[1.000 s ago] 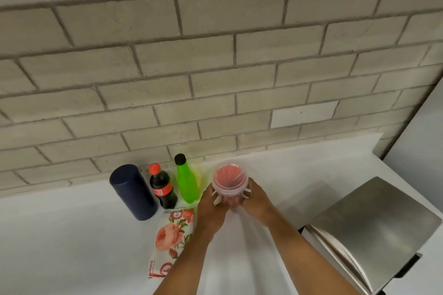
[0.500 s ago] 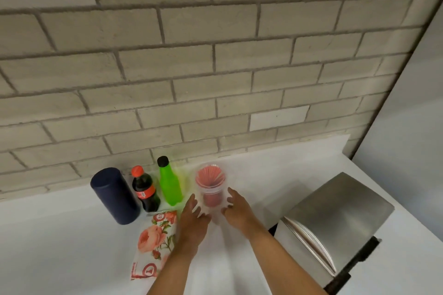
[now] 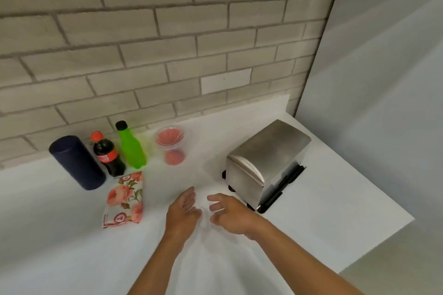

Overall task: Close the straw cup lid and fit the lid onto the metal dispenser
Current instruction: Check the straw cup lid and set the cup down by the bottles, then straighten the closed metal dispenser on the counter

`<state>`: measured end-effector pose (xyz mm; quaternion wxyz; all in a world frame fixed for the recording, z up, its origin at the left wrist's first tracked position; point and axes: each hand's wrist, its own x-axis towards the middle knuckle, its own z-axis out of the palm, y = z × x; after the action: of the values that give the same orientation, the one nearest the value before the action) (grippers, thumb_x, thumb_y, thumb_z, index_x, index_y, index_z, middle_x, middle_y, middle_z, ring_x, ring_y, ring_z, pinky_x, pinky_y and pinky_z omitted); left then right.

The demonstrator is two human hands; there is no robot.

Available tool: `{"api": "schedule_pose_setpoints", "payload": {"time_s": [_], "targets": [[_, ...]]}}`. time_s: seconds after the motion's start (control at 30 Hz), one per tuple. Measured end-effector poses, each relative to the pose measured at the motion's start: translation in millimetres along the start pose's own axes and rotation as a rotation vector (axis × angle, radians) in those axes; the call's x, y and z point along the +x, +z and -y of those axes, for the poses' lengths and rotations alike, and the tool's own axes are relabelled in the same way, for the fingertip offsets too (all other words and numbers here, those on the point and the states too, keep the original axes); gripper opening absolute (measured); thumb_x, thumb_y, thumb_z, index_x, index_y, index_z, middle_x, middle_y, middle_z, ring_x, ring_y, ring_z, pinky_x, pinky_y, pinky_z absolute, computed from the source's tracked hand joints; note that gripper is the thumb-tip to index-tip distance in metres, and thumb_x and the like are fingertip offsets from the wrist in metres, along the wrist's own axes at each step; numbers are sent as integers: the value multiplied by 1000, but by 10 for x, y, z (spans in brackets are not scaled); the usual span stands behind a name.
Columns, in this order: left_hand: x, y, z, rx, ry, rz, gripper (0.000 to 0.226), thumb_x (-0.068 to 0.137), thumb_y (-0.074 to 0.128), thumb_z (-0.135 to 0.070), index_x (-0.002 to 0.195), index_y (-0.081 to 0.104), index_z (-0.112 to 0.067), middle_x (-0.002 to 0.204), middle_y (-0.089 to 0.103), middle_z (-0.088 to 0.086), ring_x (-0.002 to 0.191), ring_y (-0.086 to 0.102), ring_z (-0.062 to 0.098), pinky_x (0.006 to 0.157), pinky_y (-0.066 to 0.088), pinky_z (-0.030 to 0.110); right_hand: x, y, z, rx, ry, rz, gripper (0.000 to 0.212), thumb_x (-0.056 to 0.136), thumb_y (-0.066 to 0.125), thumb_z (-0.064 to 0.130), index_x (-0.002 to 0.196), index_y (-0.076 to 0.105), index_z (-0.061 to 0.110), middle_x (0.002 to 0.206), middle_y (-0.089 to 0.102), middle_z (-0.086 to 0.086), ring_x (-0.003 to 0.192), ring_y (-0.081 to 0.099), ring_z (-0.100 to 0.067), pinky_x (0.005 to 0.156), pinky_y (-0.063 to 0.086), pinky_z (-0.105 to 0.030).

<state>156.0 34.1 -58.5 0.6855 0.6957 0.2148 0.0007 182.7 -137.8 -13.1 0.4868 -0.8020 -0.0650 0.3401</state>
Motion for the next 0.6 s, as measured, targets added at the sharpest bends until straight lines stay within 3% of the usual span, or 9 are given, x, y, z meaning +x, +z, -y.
{"api": "schedule_pose_setpoints", "payload": {"time_s": [0.1,0.27,0.37,0.47,0.6], "targets": [[-206,205,-4,92,25,34,71,80,79,7,142,56,-21,134,63,1,119,60,15,102,49,32,-331,-233,-230,35,29,34,54,93,68,16,143,52,31,133,60,4,118,62,-12,88,49,-17],[-427,628,5,124,6,50,87,70,94,-19,144,51,-35,136,59,-10,119,60,16,105,50,41,-687,-853,-594,51,43,-19,44,93,67,10,135,62,22,127,66,0,114,64,-10,85,51,-16],[-522,916,27,102,4,34,100,60,99,-24,145,48,-38,139,56,-11,120,59,18,101,50,38,-799,-1299,-809,93,36,-82,35,91,66,3,123,70,16,117,73,-7,103,69,-10,86,54,-17],[-613,1229,62,67,7,0,118,48,104,-29,149,43,-40,143,51,-12,119,57,17,93,49,31,-876,-1764,-977,60,41,-110,28,88,72,9,112,75,22,111,75,-4,106,71,-15,100,54,-29],[-703,1605,75,0,9,-106,129,43,103,-43,152,34,-46,146,45,-14,116,55,14,92,48,31,-845,-2371,-1140,8,31,-173,28,81,81,21,107,74,27,110,73,1,102,70,-12,93,56,-29]]}}
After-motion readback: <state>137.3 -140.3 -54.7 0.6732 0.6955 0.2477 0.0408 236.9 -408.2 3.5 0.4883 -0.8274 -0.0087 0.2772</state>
